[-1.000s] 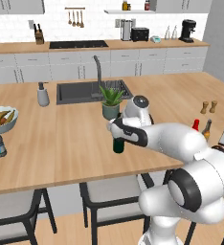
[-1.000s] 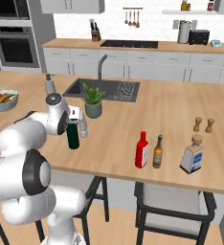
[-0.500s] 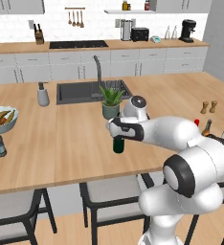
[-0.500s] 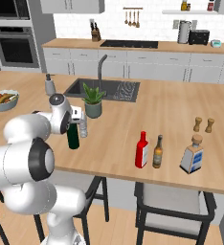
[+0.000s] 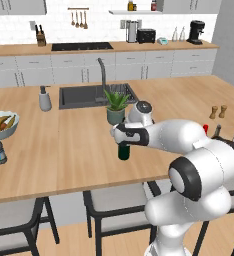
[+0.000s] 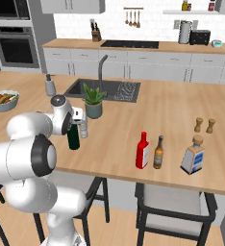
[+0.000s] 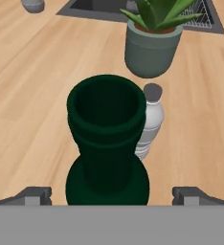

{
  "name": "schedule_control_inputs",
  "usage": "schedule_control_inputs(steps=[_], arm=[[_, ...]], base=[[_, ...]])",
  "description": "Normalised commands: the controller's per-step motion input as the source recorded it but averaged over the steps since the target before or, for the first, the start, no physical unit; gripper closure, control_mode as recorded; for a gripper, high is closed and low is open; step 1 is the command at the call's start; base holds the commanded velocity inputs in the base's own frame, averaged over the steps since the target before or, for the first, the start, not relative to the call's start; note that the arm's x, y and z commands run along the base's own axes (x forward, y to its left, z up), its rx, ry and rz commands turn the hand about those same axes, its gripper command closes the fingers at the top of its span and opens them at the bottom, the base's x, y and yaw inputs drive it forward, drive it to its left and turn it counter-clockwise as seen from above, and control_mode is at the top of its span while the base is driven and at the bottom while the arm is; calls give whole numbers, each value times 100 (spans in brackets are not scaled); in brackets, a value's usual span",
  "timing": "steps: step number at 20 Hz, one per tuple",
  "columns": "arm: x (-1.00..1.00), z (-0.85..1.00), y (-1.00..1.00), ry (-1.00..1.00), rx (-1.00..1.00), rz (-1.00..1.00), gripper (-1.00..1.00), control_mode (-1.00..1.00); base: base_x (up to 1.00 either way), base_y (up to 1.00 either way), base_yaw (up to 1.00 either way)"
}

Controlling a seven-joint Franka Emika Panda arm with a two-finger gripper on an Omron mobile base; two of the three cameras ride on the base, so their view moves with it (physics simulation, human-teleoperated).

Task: Move the plastic bottles in the middle to the plastics group, and the glass bottles in the middle to the glass group.

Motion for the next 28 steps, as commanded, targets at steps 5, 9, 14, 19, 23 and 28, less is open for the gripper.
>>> schedule_control_inputs(steps=[5,9,14,19,23,28], arm=[[1,-5,0,0,0,0,-100,-100],[4,-3,0,0,0,0,-100,-100],[5,-4,0,0,0,0,-100,-100],[0,0,0,0,0,0,100,-100],[0,0,0,0,0,0,100,-100],[0,0,0,0,0,0,100,-100]], base=[[0,0,0],[0,0,0],[0,0,0],[0,0,0],[0,0,0],[0,0,0]])
